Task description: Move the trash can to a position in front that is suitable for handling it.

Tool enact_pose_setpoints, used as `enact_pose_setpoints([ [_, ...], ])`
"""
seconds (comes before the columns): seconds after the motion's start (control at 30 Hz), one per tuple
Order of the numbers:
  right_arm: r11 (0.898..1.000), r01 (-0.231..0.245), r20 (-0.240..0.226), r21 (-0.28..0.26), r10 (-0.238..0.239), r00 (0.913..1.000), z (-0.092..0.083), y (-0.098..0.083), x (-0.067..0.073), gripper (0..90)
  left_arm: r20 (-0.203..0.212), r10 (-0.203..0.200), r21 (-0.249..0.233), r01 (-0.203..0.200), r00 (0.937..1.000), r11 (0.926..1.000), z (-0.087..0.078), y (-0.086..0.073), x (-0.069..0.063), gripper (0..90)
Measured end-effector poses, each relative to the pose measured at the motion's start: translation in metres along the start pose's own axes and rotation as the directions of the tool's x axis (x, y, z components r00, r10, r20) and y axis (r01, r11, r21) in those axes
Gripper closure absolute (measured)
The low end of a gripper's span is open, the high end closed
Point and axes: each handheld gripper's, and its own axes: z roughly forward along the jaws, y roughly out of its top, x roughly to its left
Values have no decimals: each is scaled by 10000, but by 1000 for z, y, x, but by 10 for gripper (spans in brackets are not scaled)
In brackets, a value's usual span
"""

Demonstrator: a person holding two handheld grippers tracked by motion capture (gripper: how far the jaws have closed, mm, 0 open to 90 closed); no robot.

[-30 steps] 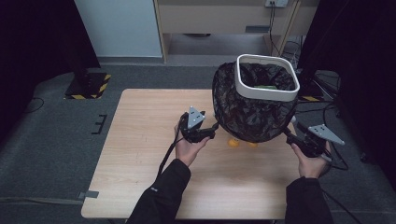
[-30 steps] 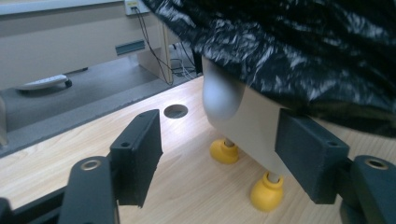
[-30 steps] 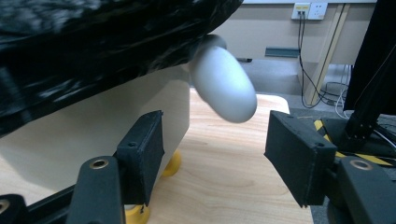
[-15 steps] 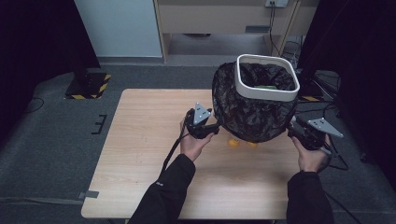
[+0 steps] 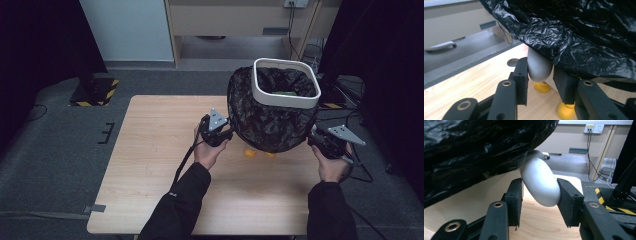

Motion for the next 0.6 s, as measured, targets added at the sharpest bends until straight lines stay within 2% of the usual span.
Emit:
enact_pose_setpoints([
  [0.17, 10000, 18, -9, 52, -18, 10000, -3, 0, 2, 605, 183, -295, -2, 295, 9994, 9996, -3, 3, 0, 661],
  [0.33, 10000, -64, -90, 38, 64, 9999, -5, 0, 5, 625, 111, -165, 44, 165, 9998, 9999, -7, 7, 0, 666],
  [0.6, 9999, -97, -447, 34, 98, 9990, -11, 2, 13, 646, -31, -295, 105, 296, 9996, 9995, -16, 5, 5, 668],
])
